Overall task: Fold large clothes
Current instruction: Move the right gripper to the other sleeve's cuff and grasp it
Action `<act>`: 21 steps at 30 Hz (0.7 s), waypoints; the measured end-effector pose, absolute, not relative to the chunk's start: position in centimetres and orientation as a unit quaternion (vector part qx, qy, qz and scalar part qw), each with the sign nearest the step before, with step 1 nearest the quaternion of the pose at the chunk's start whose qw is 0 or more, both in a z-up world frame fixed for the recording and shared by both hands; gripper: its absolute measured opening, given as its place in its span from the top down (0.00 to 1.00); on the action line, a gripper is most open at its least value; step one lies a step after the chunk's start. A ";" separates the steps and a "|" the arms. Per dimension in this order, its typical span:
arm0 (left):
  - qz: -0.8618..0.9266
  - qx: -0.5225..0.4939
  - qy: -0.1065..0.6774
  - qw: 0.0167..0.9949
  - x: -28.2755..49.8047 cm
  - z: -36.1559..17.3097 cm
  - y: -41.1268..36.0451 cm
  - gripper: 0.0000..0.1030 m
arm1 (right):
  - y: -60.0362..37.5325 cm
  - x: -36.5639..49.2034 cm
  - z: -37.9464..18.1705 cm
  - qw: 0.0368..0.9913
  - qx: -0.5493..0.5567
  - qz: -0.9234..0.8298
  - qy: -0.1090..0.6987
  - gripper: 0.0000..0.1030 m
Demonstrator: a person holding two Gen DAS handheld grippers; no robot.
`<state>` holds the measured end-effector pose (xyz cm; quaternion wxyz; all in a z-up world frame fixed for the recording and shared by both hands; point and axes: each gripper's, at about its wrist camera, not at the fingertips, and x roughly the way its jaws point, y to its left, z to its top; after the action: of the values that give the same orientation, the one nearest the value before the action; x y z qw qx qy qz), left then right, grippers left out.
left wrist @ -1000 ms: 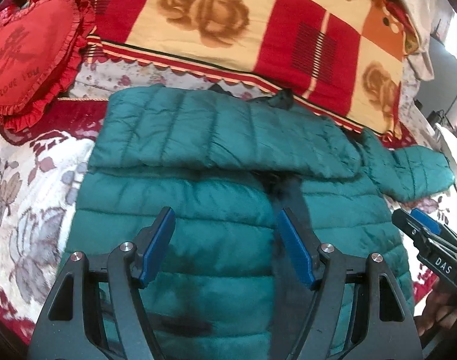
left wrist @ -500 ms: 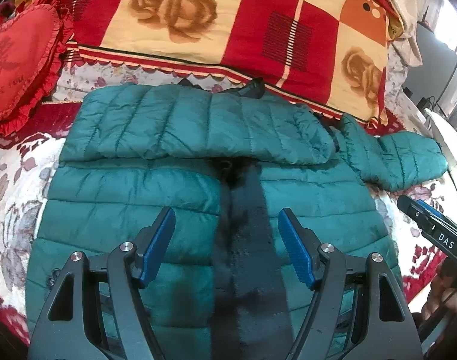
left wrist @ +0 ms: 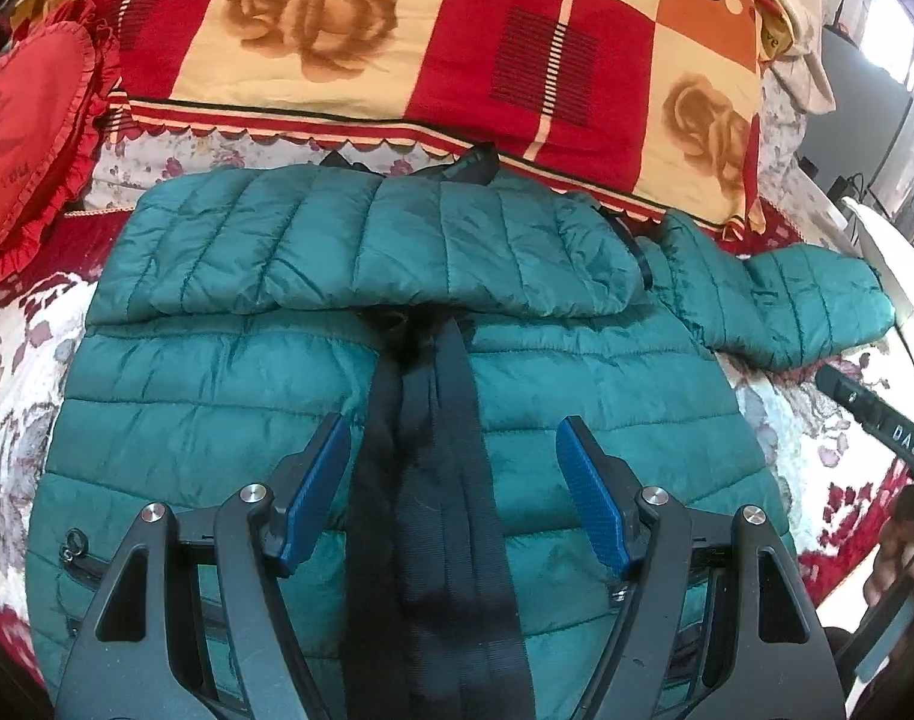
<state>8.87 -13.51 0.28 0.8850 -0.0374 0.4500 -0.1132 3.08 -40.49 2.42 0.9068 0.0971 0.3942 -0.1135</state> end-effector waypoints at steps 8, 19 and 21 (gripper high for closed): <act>-0.109 -0.044 0.451 0.885 8.9 0.2 -13.2 0.31 | -43.2 3.2 2.9 0.905 0.093 -0.140 0.392 0.26; -0.106 -0.048 0.454 0.883 9.1 0.2 -12.1 0.31 | -47.2 3.7 3.5 0.898 0.099 -0.182 0.388 0.21; -0.105 -0.049 0.454 0.883 9.1 0.2 -12.0 0.31 | -48.0 3.7 3.6 0.896 0.104 -0.191 0.387 0.21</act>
<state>9.06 -12.02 0.16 0.8835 -0.0485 0.4541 -0.1047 3.75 -47.96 3.56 0.8959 0.1044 0.3874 -0.1907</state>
